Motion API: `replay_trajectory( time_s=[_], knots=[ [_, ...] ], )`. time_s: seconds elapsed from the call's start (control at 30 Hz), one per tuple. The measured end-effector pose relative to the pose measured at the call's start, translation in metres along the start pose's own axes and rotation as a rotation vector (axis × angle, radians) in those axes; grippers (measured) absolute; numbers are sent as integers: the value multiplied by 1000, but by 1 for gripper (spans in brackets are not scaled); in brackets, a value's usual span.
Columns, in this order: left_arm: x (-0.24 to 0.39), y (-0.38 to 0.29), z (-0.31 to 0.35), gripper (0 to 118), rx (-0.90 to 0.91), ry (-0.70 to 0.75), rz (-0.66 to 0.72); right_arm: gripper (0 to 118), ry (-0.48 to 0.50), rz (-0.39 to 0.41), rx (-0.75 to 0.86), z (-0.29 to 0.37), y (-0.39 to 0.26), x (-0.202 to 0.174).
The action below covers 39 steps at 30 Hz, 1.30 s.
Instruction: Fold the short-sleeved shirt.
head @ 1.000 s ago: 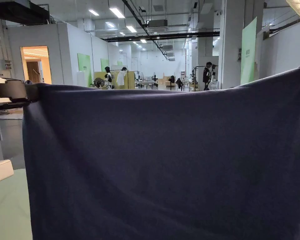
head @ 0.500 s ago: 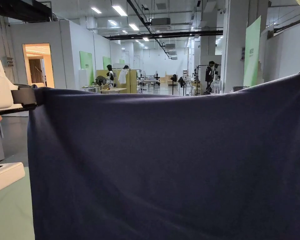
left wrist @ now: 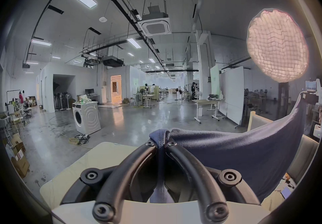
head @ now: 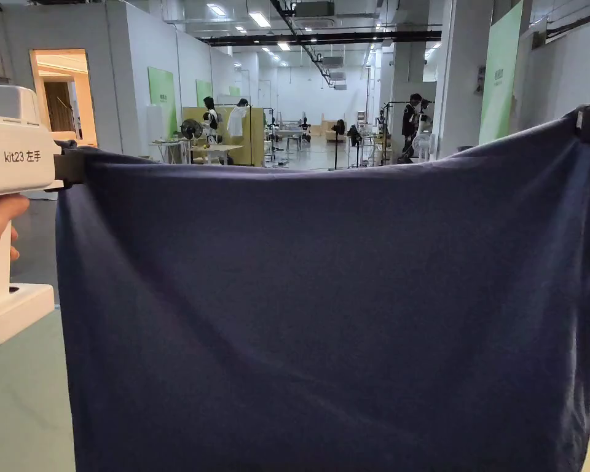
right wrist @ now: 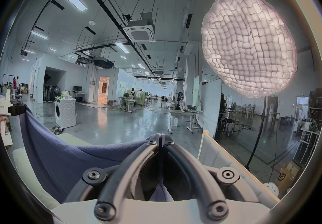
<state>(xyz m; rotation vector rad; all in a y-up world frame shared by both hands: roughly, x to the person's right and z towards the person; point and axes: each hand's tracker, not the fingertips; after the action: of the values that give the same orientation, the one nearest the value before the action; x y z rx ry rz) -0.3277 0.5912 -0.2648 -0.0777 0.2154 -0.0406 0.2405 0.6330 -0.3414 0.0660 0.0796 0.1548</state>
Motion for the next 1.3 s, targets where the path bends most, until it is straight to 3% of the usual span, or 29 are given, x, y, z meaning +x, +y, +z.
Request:
replay_trajectory(
  time_s=[0.4, 0.6, 0.7, 0.83, 0.9, 0.97, 1.0, 1.03, 1.07, 1.2, 1.27, 1.3],
  knots=[
    [-10, -12, -106, 7, -55, 19, -22, 2, -106, 103, 24, -86, -9, -37],
    [-10, -10, -132, 7, -72, 22, -8, 2, -126, 113, -16, -121, -8, -47],
    [-5, -12, -147, 7, -52, 32, -33, 2, -124, 71, -45, -134, -16, -47],
    [-3, -18, -160, 7, -61, 10, 16, 2, -163, 73, -49, -151, -29, -49],
    [1, -26, -165, 7, -65, 10, 6, 2, -113, -26, -114, -155, -44, -47],
    [5, -40, -165, 7, -77, -3, 10, 2, -107, 27, -69, -153, -58, -49],
    [7, -49, -166, 7, -86, -8, 4, 2, -71, -22, -130, -149, -75, -50],
    [8, -60, -166, 7, -95, -10, 0, 2, -66, 41, -68, -143, -80, -50],
    [7, -72, -164, 7, -116, -12, 2, 2, -38, -37, -143, -141, -97, -48],
    [8, -105, -162, 7, -164, -41, 52, 2, -39, -32, -161, -132, -132, -42],
    [4, -141, -145, 7, -201, -63, 54, 2, -11, -92, -214, -112, -162, -40],
    [4, -154, -139, 7, -213, -75, 44, 2, -2, -54, -172, -102, -168, -39]
  ],
)
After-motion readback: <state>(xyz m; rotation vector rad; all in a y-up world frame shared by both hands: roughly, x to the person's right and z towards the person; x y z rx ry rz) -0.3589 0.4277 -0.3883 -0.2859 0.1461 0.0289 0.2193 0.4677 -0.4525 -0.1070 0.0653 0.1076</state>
